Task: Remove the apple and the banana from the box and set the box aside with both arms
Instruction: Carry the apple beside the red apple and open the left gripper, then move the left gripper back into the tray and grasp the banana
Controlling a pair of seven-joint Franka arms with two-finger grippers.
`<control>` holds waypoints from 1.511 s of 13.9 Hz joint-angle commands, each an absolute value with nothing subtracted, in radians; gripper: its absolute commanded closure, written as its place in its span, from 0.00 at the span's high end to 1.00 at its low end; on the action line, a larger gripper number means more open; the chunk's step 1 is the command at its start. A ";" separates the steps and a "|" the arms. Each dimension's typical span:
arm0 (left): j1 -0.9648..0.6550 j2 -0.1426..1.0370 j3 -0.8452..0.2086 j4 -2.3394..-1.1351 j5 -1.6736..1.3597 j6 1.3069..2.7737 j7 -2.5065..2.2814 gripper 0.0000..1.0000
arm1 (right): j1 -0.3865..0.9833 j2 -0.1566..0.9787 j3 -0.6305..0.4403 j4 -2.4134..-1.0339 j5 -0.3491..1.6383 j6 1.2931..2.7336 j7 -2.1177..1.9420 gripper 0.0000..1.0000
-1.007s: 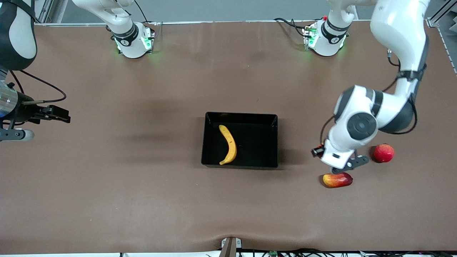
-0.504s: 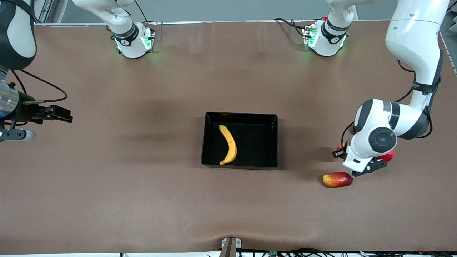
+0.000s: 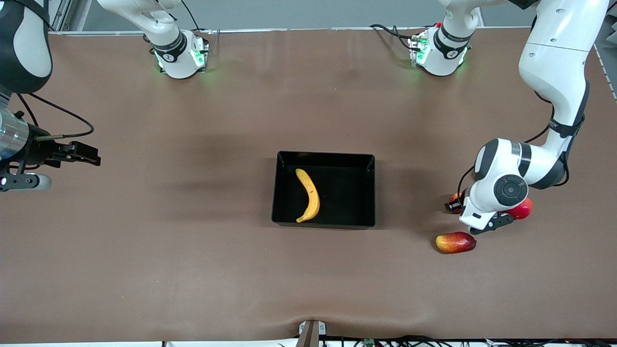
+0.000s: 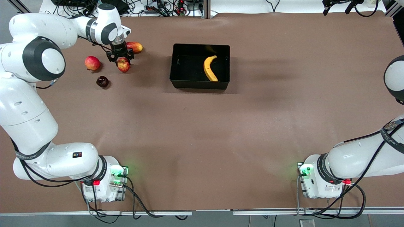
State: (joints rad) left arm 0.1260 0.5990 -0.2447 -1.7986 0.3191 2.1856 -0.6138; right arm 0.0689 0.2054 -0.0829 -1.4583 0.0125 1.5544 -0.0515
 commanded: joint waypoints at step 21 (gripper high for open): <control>-0.289 0.762 -0.513 -1.355 0.357 2.146 -0.896 1.00 | 0.069 0.207 -0.084 -1.450 0.038 1.546 -0.043 1.00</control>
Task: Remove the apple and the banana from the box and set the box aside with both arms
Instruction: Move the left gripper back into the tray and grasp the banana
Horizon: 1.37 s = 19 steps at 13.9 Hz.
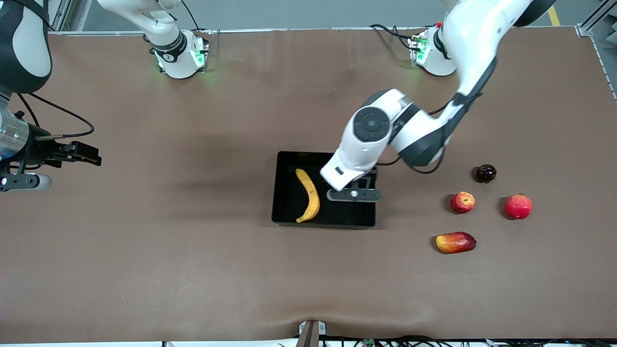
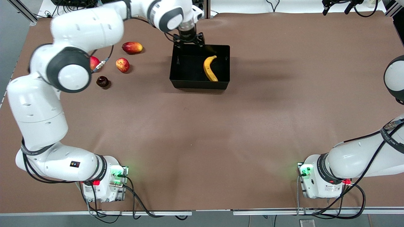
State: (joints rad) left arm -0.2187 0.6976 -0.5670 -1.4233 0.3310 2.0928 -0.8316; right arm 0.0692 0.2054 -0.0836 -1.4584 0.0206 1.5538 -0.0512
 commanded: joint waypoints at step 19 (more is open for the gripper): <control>-0.626 0.895 -0.230 -1.293 0.354 2.258 -0.965 0.00 | 0.074 0.267 -0.084 -1.468 0.176 1.572 -0.044 1.00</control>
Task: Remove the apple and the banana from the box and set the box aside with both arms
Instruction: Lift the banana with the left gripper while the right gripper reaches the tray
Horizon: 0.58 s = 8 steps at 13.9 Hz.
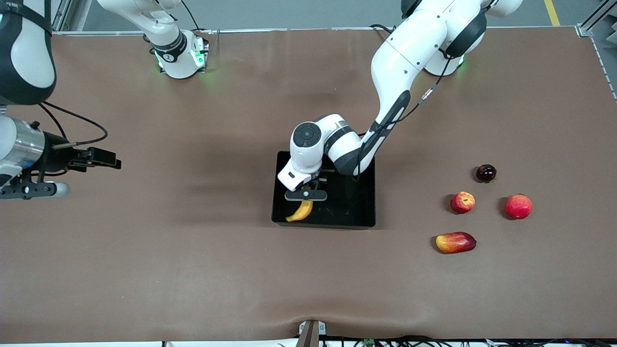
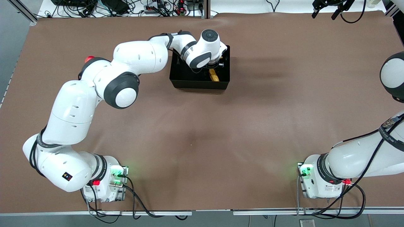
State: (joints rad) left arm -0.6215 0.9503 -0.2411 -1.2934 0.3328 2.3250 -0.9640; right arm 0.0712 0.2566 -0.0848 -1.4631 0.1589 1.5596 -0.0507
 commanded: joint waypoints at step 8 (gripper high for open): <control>-0.487 0.634 -0.250 -1.313 0.281 2.028 -0.919 0.00 | 0.247 0.307 -0.084 -1.505 0.181 1.630 0.167 1.00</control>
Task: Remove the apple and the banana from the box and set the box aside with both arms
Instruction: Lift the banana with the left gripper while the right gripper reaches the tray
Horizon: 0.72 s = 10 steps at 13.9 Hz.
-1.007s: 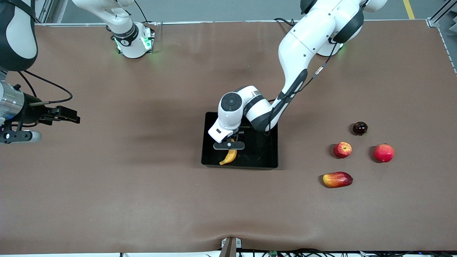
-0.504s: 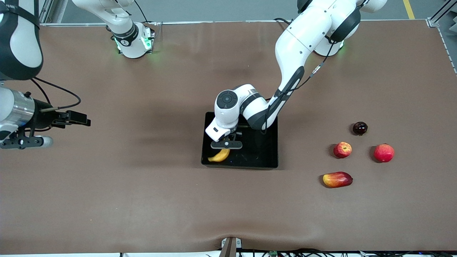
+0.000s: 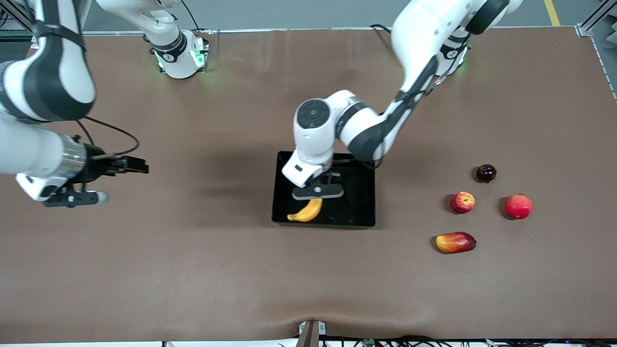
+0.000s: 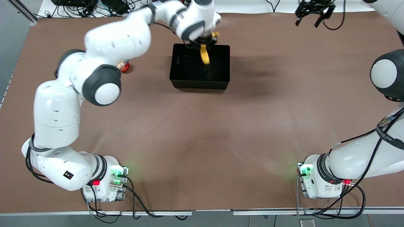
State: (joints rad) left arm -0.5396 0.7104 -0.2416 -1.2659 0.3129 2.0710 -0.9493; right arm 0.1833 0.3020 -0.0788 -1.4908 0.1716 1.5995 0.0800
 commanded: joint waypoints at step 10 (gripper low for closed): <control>0.012 0.603 -0.250 -1.368 0.291 1.922 -0.455 0.00 | 0.488 0.498 -0.084 -1.506 0.239 1.903 0.313 1.00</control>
State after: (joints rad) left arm -0.0643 0.5935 -0.2382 -1.3507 0.2995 1.9075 -0.5499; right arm 0.4556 0.4590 -0.0742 -1.5151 0.2186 1.8648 0.2791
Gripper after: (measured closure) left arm 0.656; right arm 0.000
